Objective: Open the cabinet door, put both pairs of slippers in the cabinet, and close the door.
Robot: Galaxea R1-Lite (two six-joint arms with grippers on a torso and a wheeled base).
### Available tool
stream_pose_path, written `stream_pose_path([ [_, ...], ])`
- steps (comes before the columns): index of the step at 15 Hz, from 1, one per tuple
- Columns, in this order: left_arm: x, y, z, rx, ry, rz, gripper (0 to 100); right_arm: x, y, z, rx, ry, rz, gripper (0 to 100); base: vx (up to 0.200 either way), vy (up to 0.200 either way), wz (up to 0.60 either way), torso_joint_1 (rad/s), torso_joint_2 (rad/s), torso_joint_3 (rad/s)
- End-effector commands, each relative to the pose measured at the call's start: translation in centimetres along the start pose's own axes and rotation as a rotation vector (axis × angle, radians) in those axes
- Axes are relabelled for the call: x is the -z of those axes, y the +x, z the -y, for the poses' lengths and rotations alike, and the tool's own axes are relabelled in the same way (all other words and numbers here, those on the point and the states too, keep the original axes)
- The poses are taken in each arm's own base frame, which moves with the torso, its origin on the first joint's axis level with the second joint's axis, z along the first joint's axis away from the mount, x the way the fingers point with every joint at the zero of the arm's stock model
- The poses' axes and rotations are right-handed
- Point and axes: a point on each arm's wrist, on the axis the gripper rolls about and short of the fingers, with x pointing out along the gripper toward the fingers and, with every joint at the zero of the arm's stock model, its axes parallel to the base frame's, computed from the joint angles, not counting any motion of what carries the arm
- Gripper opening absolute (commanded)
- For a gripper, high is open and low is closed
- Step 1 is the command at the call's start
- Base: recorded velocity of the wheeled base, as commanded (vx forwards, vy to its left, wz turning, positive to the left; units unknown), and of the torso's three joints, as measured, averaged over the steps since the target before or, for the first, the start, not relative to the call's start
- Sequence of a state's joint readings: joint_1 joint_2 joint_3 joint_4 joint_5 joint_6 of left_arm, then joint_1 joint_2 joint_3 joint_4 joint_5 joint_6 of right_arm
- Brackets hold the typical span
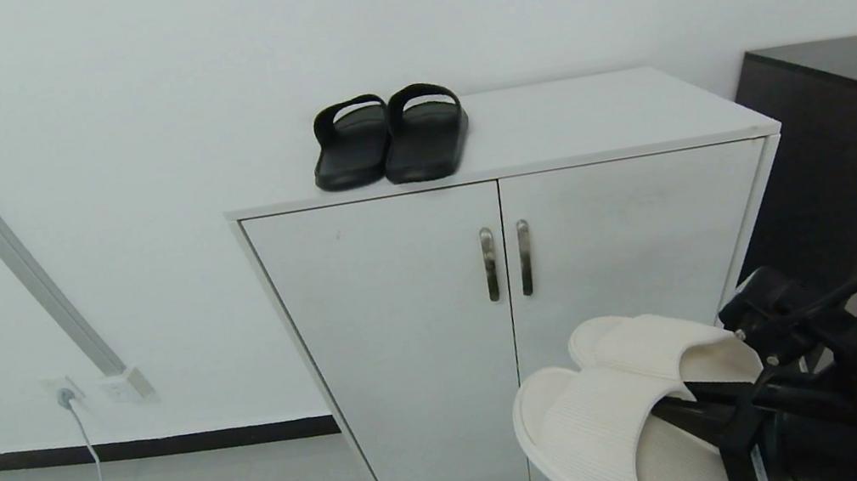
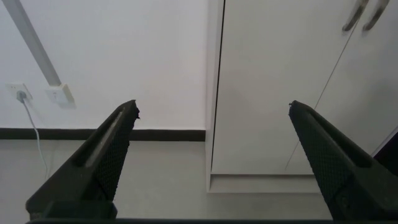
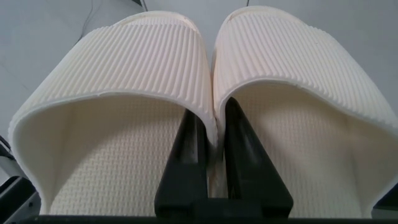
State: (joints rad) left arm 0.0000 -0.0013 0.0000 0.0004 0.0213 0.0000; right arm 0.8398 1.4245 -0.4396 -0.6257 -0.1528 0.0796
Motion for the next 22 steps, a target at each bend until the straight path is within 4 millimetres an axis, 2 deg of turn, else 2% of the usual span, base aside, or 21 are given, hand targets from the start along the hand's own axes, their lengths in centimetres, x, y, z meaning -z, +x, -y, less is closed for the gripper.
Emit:
stream_pose_path([
  [1, -0.01, 0.01, 0.00, 0.000, 0.000, -0.001, 100, 0.14, 0.03, -0.01, -0.001, -0.004, -0.006, 0, 0.000, 0.000, 0.00, -0.134, 0.47, 0.325],
  [12, -0.01, 0.01, 0.00, 0.000, -0.002, -0.001, 100, 0.38, -0.01, 0.01, 0.001, -0.005, -0.015, 0, 0.000, 0.000, 0.00, -0.066, 0.44, 0.367],
  [22, -0.02, 0.00, 0.00, 0.001, -0.001, -0.002, 100, 1.00, -0.22, -0.17, -0.012, -0.034, -0.033, 0, 0.000, 0.000, -0.12, 0.001, 0.04, 0.038],
])
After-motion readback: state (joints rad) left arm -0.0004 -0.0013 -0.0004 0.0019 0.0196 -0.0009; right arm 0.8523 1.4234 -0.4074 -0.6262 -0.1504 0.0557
